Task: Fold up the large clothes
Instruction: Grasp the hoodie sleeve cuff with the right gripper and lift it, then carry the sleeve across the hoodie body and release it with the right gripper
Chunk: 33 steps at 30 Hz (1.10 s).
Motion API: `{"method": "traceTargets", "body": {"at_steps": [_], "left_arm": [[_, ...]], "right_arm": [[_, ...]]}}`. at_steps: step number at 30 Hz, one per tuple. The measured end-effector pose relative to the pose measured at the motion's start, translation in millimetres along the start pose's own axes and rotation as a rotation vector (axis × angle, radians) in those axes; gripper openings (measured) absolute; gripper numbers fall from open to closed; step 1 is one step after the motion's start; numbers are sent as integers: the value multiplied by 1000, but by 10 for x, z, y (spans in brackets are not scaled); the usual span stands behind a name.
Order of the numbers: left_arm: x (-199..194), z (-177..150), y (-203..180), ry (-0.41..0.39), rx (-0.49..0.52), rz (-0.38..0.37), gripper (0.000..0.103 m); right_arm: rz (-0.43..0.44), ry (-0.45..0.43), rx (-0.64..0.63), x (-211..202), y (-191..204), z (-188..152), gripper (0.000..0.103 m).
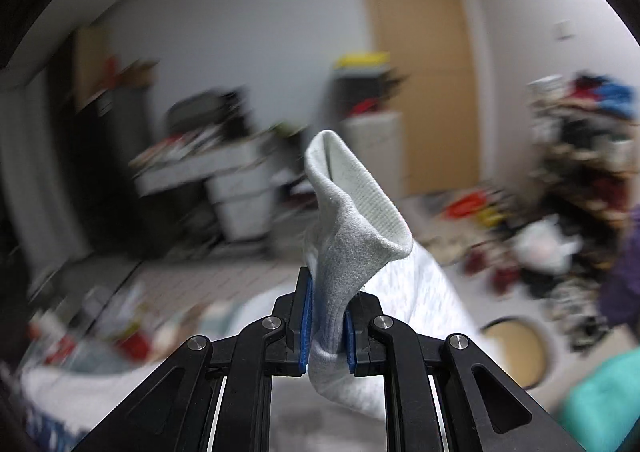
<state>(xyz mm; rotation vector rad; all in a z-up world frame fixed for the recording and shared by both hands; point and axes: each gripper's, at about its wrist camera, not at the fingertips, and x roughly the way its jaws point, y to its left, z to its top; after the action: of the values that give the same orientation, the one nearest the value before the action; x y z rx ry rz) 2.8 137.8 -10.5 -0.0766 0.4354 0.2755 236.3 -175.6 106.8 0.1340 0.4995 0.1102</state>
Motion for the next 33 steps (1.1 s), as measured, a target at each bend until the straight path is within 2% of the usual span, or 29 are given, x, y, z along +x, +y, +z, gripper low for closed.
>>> {"method": "traceTargets", "body": {"at_steps": [2,4,5,8,12,13,16,19,21,23,25,26,27,28,29,30,31,33], "left_arm": [[45,8,105,12,-44,14,102],[85,12,127,25,-76,18,102],[92,8,140,29,-85,18,102],[107,9,154,26,-95,23,102],[98,-6,62,16,-79,10,102],[113,-6,99,11,-75,5,102],[114,-20,113,2,-62,-6,102],[112,-28,143,-2,-53,-7,102],[117,-31,157,-3,-56,-13,102],[127,-18,170,0,-60,-17,102],[126,-19,167,4,-65,-22,102],[132,-19,156,7,-66,-25,102],[146,-20,142,13,-65,-29,102],[143,-25,115,18,-62,-33,102],[145,-32,88,23,-58,-36,102],[151,-35,59,27,-53,-39,102],[148,-39,23,28,-47,-41,102],[130,-50,-61,23,-28,-43,102]], "right_arm": [[84,104,-19,435,450,-435,13],[122,184,-31,751,743,-797,13],[142,249,-52,992,935,-1087,13],[152,374,-109,1426,1239,-1674,13],[163,451,-179,1697,1484,-2125,11],[180,474,-190,1724,1521,-2178,9],[193,450,-275,1689,1648,-2215,10],[274,505,-239,1683,1561,-2146,18],[385,530,-127,1563,1344,-2005,25],[507,524,-12,1484,1140,-1897,26],[572,502,51,1367,890,-1739,32],[573,461,72,1245,633,-1587,40],[554,426,76,1166,502,-1511,54],[529,394,74,1051,320,-1435,60],[455,352,52,957,72,-1316,66],[366,331,27,908,-110,-1237,66],[194,323,-16,884,-371,-1168,66],[-43,360,-82,954,-684,-1150,66]]}}
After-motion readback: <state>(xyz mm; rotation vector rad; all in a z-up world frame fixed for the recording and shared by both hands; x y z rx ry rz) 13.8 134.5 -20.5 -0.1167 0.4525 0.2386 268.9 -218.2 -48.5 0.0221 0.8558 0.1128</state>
